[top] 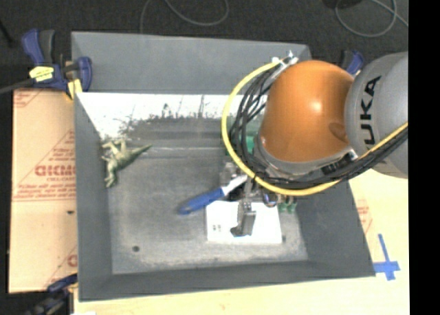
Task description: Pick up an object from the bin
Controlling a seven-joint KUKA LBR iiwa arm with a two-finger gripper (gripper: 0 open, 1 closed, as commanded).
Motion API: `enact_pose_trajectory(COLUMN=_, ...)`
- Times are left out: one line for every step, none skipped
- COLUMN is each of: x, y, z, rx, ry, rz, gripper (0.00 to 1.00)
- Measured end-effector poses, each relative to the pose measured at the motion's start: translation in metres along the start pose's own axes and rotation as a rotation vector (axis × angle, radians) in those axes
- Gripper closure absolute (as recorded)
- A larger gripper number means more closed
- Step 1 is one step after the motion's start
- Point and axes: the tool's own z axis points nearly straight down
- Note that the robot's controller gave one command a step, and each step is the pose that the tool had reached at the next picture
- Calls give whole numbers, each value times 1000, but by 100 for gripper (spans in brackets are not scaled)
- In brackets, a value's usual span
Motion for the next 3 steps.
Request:
enact_pose_trajectory(x=-1, y=0, z=-4, rx=-1, ry=-9, rz=3, gripper=0)
enact_pose_trajectory(x=-25, y=-10, z=36, rx=-1, ry=-19, rz=-28, gripper=0)
enact_pose_trajectory(x=-86, y=-45, z=85, rx=1, ry=-14, rz=-60, gripper=0)
